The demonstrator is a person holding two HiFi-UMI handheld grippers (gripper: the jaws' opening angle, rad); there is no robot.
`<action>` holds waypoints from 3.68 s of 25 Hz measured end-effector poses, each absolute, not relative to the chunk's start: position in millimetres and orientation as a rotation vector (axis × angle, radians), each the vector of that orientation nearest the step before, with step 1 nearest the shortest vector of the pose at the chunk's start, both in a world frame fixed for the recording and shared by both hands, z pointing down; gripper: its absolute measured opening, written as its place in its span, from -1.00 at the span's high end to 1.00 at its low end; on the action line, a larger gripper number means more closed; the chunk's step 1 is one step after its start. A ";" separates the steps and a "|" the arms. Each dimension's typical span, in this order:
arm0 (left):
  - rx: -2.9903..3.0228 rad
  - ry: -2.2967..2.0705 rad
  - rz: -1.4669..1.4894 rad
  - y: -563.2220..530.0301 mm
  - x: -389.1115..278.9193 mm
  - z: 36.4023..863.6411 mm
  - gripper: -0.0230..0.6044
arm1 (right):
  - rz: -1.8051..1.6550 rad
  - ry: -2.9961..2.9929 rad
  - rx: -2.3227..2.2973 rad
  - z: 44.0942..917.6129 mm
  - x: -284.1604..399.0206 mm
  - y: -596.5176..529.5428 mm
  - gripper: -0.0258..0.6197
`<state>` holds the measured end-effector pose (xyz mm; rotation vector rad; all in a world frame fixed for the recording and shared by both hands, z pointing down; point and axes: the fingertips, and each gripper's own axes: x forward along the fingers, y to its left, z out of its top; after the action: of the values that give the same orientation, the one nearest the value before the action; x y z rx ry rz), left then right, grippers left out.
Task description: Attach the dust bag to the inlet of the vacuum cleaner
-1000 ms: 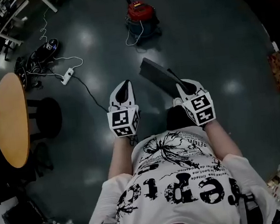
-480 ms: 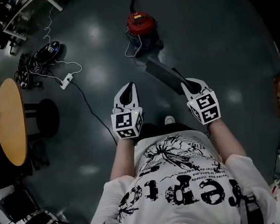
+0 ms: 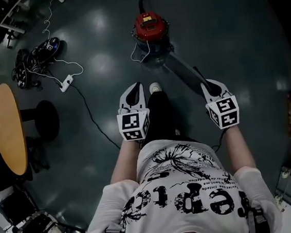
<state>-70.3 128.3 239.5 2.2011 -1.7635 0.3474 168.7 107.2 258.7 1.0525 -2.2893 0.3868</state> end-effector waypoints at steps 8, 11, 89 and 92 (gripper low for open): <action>2.209 -1.730 0.274 -46.9 -107.9 256.3 0.91 | 0.370 -2.260 0.860 288.4 127.7 -20.2 0.84; 2.219 -1.685 0.266 -98.0 -119.0 264.0 0.91 | 0.379 -2.271 0.790 299.3 110.7 -59.8 0.84; 2.721 -1.389 0.772 -333.3 -54.2 691.0 0.92 | -0.205 -2.328 0.066 752.3 33.4 -255.1 0.82; 2.717 -1.375 0.761 -335.0 -49.9 685.5 0.92 | -0.167 -2.357 0.112 750.7 44.3 -261.2 0.82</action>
<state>-49.9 -335.0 685.5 2.7170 -1.3746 0.7611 44.3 -261.2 750.7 0.1123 -2.3567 -0.1672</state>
